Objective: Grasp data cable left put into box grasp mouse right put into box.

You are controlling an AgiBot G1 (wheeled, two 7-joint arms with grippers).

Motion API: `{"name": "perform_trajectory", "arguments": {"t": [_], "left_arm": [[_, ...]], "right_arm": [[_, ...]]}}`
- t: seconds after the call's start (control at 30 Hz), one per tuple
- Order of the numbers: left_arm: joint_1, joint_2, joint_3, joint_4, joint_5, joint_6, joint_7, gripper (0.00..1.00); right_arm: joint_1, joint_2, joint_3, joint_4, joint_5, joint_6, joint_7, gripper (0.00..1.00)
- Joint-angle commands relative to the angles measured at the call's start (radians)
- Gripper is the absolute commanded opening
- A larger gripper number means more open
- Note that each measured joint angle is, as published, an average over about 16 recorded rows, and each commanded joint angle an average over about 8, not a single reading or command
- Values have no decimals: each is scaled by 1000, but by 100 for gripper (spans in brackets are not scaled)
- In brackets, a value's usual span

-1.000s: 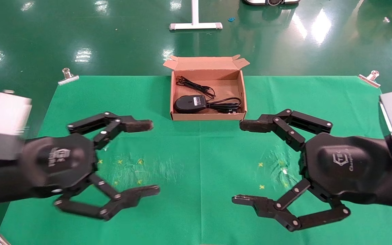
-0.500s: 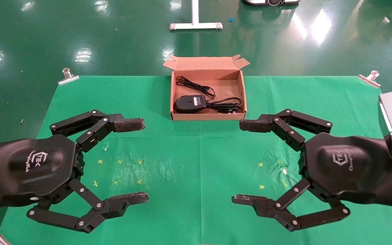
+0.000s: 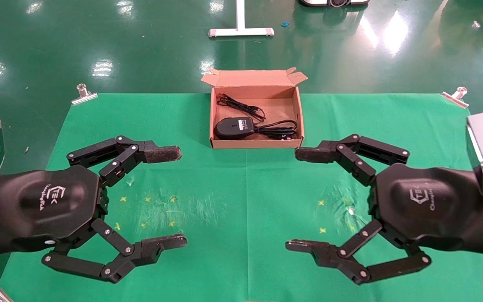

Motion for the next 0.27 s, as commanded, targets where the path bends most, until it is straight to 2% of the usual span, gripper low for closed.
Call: {"name": "perform_trajectory", "arguments": {"t": [0.03,0.27], "left_arm": [[-1,0,1,0,2,-1,0,100],[-2,1,3,0,4,-3,-1,100]], "right_arm": [[0,0,0,0,0,0,0,100],[0,0,0,0,0,0,0,100]]}}
